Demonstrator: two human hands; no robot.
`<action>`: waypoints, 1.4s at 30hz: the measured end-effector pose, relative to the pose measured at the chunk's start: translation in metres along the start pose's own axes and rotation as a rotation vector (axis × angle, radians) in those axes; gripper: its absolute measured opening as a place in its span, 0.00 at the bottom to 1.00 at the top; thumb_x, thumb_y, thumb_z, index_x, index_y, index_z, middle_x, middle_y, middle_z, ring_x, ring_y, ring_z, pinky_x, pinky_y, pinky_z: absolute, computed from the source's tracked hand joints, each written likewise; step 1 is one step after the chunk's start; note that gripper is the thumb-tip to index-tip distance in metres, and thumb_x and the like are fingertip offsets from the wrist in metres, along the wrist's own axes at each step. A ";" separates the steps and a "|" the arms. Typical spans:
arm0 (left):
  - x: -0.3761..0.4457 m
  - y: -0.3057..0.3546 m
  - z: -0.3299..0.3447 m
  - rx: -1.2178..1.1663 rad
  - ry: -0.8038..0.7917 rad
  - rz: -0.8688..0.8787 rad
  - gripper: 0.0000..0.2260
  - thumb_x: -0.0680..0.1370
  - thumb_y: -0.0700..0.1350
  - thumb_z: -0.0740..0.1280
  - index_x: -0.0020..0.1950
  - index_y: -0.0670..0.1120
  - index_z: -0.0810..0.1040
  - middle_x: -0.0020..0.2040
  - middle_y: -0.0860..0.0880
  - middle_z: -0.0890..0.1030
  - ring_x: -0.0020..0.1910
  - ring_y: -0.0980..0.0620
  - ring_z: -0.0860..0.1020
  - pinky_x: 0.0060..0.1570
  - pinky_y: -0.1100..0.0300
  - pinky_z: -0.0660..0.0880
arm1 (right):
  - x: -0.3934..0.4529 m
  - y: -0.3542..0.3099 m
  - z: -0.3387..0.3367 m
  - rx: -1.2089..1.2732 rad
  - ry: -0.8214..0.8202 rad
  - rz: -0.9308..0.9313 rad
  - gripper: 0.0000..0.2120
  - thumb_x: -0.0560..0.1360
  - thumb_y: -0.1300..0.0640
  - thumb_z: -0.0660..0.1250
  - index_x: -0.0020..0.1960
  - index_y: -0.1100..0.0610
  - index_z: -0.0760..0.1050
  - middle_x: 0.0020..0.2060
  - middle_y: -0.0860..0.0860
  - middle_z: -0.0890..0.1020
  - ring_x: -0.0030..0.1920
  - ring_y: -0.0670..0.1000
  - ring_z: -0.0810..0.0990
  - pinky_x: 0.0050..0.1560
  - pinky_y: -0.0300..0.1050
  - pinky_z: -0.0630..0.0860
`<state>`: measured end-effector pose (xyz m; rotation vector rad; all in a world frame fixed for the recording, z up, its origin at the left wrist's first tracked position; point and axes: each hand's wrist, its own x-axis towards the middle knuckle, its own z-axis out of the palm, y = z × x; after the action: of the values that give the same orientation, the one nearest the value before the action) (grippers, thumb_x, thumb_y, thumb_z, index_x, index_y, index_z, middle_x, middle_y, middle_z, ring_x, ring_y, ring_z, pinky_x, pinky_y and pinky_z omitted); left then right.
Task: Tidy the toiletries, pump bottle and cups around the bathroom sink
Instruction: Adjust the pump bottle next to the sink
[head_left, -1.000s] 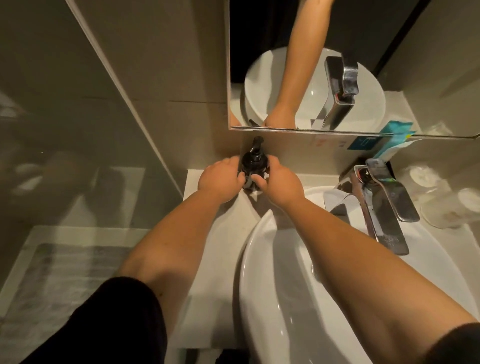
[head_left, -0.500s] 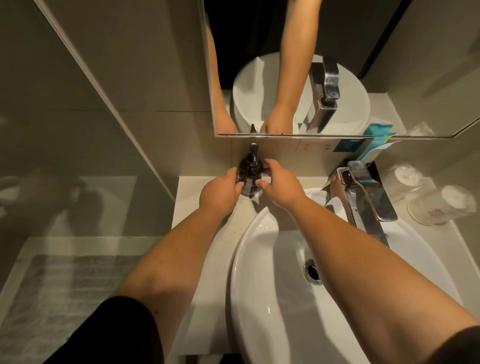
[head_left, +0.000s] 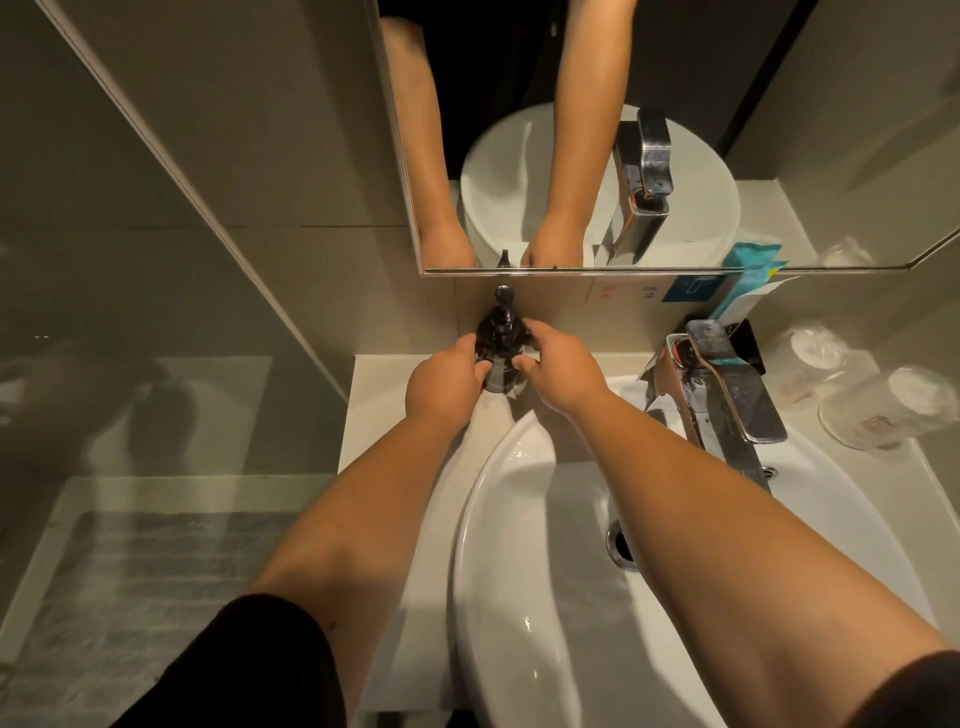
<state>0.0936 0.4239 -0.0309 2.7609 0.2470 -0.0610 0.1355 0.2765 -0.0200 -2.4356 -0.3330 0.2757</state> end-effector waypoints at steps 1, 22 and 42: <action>0.000 0.001 0.000 0.005 0.001 -0.004 0.16 0.82 0.51 0.59 0.67 0.45 0.69 0.50 0.43 0.82 0.45 0.42 0.79 0.36 0.55 0.70 | 0.000 0.000 0.000 0.000 -0.001 0.004 0.23 0.77 0.57 0.66 0.71 0.55 0.68 0.60 0.57 0.81 0.60 0.60 0.78 0.59 0.53 0.76; 0.000 0.008 0.004 0.050 0.008 0.037 0.16 0.82 0.52 0.58 0.66 0.44 0.69 0.47 0.44 0.82 0.42 0.43 0.79 0.35 0.54 0.73 | -0.009 -0.001 -0.005 -0.017 0.011 0.058 0.25 0.78 0.58 0.65 0.73 0.55 0.65 0.60 0.58 0.80 0.60 0.60 0.78 0.58 0.53 0.76; -0.006 0.003 -0.008 0.107 -0.027 0.014 0.20 0.81 0.55 0.59 0.69 0.44 0.66 0.52 0.44 0.81 0.48 0.43 0.79 0.39 0.52 0.75 | -0.021 -0.014 -0.013 -0.085 -0.030 0.085 0.25 0.78 0.58 0.66 0.72 0.59 0.62 0.61 0.61 0.78 0.60 0.62 0.77 0.58 0.54 0.73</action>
<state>0.0881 0.4230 -0.0222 2.8660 0.2232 -0.1112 0.1164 0.2731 0.0012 -2.5350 -0.2592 0.3421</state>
